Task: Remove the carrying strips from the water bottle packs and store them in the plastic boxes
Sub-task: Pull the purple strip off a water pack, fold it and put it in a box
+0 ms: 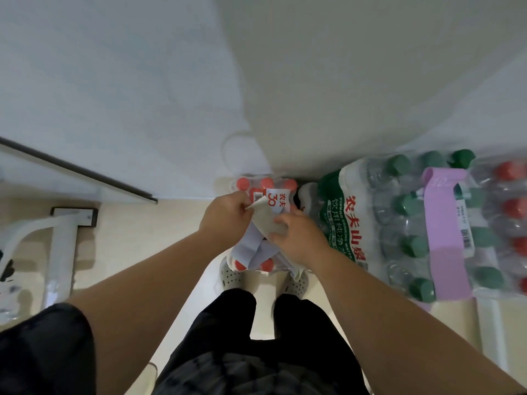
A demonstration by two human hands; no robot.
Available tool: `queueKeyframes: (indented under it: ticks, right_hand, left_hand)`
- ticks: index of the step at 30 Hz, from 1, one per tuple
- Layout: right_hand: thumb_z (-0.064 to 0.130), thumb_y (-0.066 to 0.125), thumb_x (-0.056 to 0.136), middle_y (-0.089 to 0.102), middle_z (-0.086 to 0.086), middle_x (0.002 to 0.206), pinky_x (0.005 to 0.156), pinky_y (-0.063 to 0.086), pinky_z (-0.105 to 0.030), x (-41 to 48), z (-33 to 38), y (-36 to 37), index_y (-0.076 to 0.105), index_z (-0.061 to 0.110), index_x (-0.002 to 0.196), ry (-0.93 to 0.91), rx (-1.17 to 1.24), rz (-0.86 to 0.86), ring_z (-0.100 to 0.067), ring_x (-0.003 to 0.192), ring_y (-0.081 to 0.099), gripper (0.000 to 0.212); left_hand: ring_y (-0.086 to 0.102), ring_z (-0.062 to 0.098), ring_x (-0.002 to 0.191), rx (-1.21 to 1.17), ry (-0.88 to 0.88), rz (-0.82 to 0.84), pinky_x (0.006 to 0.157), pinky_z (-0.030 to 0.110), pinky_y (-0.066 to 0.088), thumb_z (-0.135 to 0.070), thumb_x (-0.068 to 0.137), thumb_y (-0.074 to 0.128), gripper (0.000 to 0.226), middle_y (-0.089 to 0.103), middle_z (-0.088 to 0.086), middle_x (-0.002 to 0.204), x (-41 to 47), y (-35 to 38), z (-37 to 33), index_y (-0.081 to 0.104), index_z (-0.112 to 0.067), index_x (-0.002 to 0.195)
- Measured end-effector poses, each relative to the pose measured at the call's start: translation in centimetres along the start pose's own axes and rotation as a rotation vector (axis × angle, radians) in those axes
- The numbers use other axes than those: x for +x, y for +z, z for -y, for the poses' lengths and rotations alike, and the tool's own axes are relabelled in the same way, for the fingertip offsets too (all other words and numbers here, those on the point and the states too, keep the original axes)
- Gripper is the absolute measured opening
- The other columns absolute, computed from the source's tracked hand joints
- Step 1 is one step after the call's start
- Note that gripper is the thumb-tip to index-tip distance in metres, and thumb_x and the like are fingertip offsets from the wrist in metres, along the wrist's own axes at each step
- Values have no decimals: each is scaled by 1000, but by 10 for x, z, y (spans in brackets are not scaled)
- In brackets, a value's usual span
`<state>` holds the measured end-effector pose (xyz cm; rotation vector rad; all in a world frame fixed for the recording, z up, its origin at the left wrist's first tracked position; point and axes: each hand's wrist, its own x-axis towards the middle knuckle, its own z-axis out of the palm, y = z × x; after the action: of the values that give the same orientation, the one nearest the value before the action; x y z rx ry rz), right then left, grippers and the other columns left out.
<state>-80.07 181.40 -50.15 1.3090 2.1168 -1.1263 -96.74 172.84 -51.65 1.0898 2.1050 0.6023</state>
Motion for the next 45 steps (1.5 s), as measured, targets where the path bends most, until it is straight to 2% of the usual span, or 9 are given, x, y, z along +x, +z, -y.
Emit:
queueKeyframes:
  ticks: [6, 10, 14, 25, 30, 33, 37, 40, 45]
  right_hand:
    - [67, 58, 81, 59, 12, 121, 93, 56, -35, -56, 18, -47, 56, 37, 128, -58, 234, -155, -10, 106, 63, 56]
    - [32, 62, 95, 65, 9, 94, 77, 53, -31, -101, 20, -68, 70, 26, 106, -174, 218, -260, -9, 83, 61, 15]
    - [23, 62, 98, 66, 7, 76, 62, 48, -28, -148, 5, -84, 70, 22, 94, -212, 230, -371, -8, 65, 57, 9]
    - [12, 65, 96, 61, 6, 71, 60, 42, -14, -261, -86, -139, 72, 17, 94, -353, 526, -518, -1, 61, 51, 9]
    - [14, 68, 95, 65, -11, 72, 60, 49, -36, -311, -158, -164, 74, 18, 94, -427, 616, -505, -23, 61, 57, 7]
    - [11, 69, 94, 64, -20, 77, 55, 46, -26, -336, -204, -182, 74, 14, 95, -463, 650, -497, -19, 58, 54, 6]
    - [9, 70, 92, 62, -26, 78, 58, 51, -43, -347, -237, -200, 73, 19, 95, -489, 661, -486, -26, 63, 55, 11]
    - [9, 72, 91, 63, -28, 82, 60, 48, -40, -345, -265, -215, 72, 18, 95, -454, 660, -502, -23, 65, 53, 10]
    - [14, 73, 89, 61, -7, 67, 64, 46, -35, -308, -291, -241, 70, 19, 88, -387, 589, -481, -16, 63, 53, 6]
  left_hand:
    - [53, 19, 62, 17, 182, 115, 60, 38, 46, -23, 94, 59, 18, 59, -3, 65, -40, -31, -52, 58, -21, 76]
    - [61, 15, 68, -20, 294, 141, 62, 33, 50, -22, 93, 61, 10, 68, -4, 75, -66, -45, -91, 67, -22, 85]
    - [57, 3, 59, -85, 374, 104, 53, 13, 39, -14, 87, 67, 18, 61, -13, 62, -86, -51, -132, 66, -29, 78]
    - [58, 18, 48, -388, 360, 150, 47, 30, 45, -9, 84, 71, 16, 65, 9, 56, -153, -8, -273, 72, -20, 74]
    - [62, 20, 50, -406, 330, 183, 54, 37, 53, 0, 83, 69, 13, 63, 17, 60, -181, 33, -339, 73, -10, 76]
    - [67, 24, 53, -360, 315, 187, 60, 38, 57, -3, 84, 71, 13, 70, 10, 60, -198, 62, -377, 74, -13, 76]
    - [66, 21, 52, -361, 287, 172, 61, 37, 57, -6, 85, 72, 13, 71, 10, 59, -210, 90, -406, 74, -15, 75]
    - [68, 26, 56, -360, 254, 172, 64, 41, 59, -11, 86, 72, 6, 72, 13, 63, -211, 112, -428, 73, -12, 81]
    - [71, 31, 63, -336, 187, 139, 65, 40, 59, -12, 88, 70, 5, 74, 13, 70, -176, 141, -444, 71, -10, 84]
